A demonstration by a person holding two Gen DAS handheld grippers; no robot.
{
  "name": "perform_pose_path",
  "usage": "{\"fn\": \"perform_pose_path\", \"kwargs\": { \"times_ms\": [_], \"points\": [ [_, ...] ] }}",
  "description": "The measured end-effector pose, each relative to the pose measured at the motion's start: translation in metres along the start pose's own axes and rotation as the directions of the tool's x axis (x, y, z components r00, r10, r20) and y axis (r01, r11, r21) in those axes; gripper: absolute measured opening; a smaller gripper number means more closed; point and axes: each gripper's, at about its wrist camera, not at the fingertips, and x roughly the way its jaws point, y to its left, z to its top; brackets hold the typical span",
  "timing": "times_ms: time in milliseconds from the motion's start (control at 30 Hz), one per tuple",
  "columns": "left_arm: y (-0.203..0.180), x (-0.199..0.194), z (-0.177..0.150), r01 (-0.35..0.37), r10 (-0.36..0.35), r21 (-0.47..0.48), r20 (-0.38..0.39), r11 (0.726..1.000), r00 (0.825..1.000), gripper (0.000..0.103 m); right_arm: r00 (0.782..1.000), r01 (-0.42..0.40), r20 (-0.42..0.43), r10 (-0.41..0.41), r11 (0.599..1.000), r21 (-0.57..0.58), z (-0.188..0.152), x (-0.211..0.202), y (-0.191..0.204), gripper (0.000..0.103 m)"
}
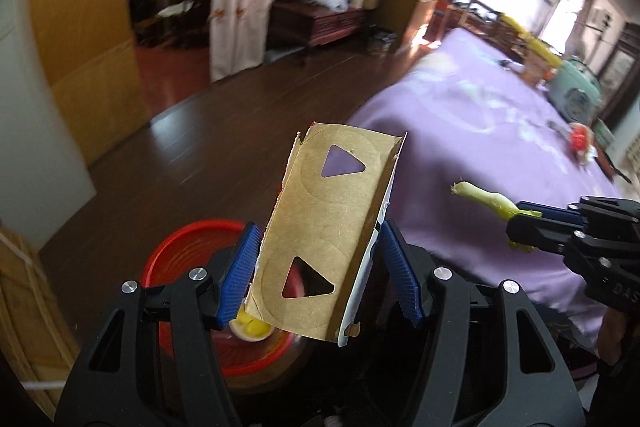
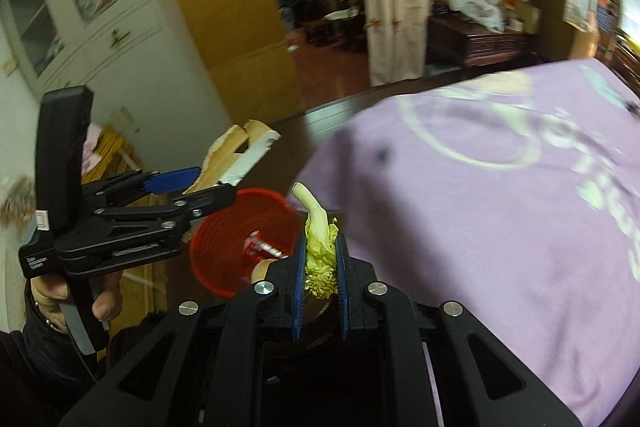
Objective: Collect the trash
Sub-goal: 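Carry the paper box and vegetable stalk over the red mesh basket, then open the left tool to drop the box while the right tool drops the stalk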
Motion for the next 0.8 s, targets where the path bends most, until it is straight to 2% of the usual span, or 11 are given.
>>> {"fn": "perform_pose_path", "kwargs": {
  "times_ms": [167, 267, 467, 667, 800],
  "points": [
    [0.042, 0.024, -0.023, -0.057, 0.051, -0.062, -0.09, 0.996, 0.995, 0.061, 0.995, -0.052, -0.084, 0.047, 0.997, -0.055, 0.007, 0.044, 0.038, 0.014],
    [0.063, 0.037, -0.037, -0.063, 0.046, -0.104, -0.155, 0.993, 0.987, 0.061, 0.986, -0.079, -0.15, 0.069, 0.995, -0.062, 0.003, 0.071, 0.054, 0.014],
    [0.094, 0.052, -0.053, -0.085, 0.05, -0.153, -0.216, 0.985, 0.975, 0.061, 0.966, -0.103, -0.242, 0.09, 0.994, -0.042, -0.006, 0.109, 0.064, 0.014],
    [0.109, 0.072, -0.062, -0.113, 0.056, -0.19, -0.282, 0.975, 0.958, 0.061, 0.946, -0.102, -0.313, 0.081, 0.993, -0.052, -0.006, 0.139, 0.073, 0.014],
    [0.117, 0.088, -0.068, -0.126, 0.055, -0.189, -0.341, 0.974, 0.939, 0.062, 0.931, -0.107, -0.356, 0.077, 0.992, -0.065, -0.005, 0.161, 0.077, 0.014]
  ]
}}
